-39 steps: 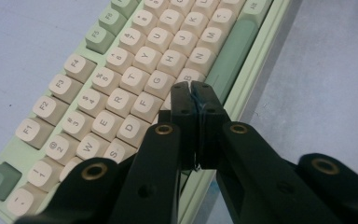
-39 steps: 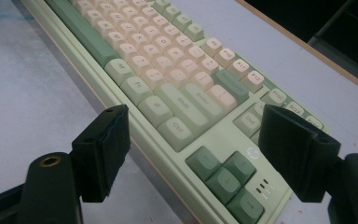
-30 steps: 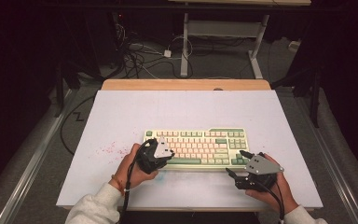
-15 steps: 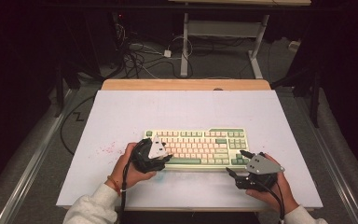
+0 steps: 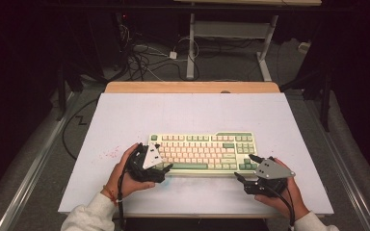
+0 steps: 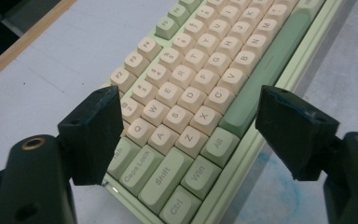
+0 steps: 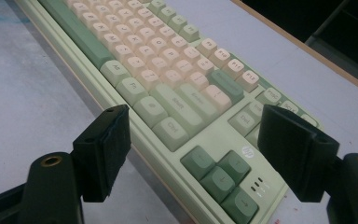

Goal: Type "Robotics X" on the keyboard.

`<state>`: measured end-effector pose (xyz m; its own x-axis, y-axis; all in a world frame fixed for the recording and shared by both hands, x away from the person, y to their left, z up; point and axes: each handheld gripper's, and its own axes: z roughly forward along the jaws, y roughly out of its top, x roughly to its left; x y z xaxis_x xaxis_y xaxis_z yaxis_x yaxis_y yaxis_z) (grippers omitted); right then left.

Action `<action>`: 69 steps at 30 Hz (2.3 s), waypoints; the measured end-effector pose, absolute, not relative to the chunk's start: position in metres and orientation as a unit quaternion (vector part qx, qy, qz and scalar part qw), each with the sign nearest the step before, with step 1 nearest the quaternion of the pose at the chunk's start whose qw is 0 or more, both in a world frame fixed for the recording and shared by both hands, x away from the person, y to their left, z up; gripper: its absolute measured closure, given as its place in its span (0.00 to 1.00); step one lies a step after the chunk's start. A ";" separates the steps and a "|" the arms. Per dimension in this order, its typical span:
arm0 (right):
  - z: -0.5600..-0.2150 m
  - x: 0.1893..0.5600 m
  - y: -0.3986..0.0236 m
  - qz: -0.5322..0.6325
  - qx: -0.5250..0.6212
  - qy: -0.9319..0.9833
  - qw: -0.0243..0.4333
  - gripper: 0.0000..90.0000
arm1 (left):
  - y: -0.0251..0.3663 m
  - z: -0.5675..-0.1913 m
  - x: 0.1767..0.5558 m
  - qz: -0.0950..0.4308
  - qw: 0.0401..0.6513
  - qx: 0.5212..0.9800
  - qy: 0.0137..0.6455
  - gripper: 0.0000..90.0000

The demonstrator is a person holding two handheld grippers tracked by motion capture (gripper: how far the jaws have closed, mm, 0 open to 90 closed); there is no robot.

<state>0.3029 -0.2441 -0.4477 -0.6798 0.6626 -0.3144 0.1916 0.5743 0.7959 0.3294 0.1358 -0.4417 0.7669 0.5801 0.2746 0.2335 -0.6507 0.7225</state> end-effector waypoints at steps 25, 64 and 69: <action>-0.439 0.322 -0.243 0.371 0.275 0.853 0.241 0.89 | 0.177 -0.461 0.311 0.256 0.321 0.870 0.272 0.21; -0.454 0.364 -0.205 0.332 0.263 0.883 0.205 1.00 | 0.189 -0.459 0.303 0.243 0.325 0.865 0.294 0.30; -0.455 0.364 -0.206 0.335 0.263 0.881 0.206 1.00 | 0.194 -0.452 0.304 0.225 0.350 0.859 0.299 0.56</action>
